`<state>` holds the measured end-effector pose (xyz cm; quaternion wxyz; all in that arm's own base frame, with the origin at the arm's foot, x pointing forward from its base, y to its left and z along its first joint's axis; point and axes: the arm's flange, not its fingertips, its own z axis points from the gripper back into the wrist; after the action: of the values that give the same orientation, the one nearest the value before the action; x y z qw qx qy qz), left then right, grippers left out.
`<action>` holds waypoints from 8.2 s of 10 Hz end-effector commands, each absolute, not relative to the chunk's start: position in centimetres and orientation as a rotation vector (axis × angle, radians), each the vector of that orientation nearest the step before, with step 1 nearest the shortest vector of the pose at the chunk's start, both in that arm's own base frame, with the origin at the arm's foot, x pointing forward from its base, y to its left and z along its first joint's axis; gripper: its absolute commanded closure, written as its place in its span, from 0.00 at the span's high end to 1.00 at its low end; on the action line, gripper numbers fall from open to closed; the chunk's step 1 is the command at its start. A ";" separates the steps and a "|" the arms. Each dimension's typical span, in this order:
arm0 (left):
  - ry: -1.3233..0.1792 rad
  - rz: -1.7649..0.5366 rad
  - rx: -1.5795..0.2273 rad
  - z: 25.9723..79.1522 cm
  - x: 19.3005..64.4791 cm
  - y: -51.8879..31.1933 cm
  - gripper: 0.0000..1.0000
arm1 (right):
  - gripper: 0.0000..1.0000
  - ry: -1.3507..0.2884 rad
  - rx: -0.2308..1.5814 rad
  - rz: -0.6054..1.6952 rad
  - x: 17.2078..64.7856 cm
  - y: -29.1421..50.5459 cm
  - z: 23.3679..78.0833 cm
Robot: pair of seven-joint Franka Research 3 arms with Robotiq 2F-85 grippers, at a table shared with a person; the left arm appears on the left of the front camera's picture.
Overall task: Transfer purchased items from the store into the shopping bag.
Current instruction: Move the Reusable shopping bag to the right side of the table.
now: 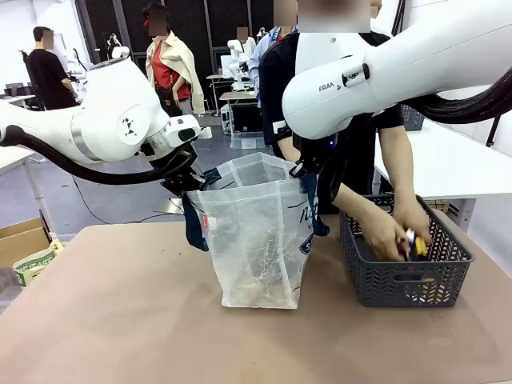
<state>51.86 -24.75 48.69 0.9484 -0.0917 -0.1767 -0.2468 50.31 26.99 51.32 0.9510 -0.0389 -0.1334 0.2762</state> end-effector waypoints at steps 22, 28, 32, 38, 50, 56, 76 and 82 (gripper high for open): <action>-0.361 -0.490 -0.199 48.8 51.8 -24.6 0.00 | 0.00 -0.277 -0.078 0.560 50.3 26.9 51.6; -0.361 -0.490 -0.199 48.8 51.8 -24.6 0.00 | 0.00 -0.277 -0.078 0.560 50.3 26.9 51.6; -0.361 -0.490 -0.199 48.8 51.8 -24.6 0.00 | 0.00 -0.277 -0.078 0.560 50.3 26.9 51.6; -0.361 -0.490 -0.199 48.8 51.8 -24.6 0.00 | 0.00 -0.277 -0.078 0.560 50.3 26.9 51.6; -0.361 -0.490 -0.199 48.8 51.8 -24.6 0.00 | 0.00 -0.277 -0.078 0.560 50.3 26.9 51.6; -0.361 -0.490 -0.199 48.8 51.8 -24.6 0.00 | 0.00 -0.277 -0.078 0.560 50.3 26.9 51.6; -0.361 -0.490 -0.199 48.8 51.8 -24.6 0.00 | 0.00 -0.277 -0.078 0.560 50.3 26.9 51.6; -0.361 -0.490 -0.199 48.8 51.8 -24.6 0.00 | 0.00 -0.277 -0.078 0.560 50.3 26.9 51.6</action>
<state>51.86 -24.75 48.69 0.9484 -0.0917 -0.1767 -0.2467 50.30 27.00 51.31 0.9510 -0.0389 -0.1333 0.2763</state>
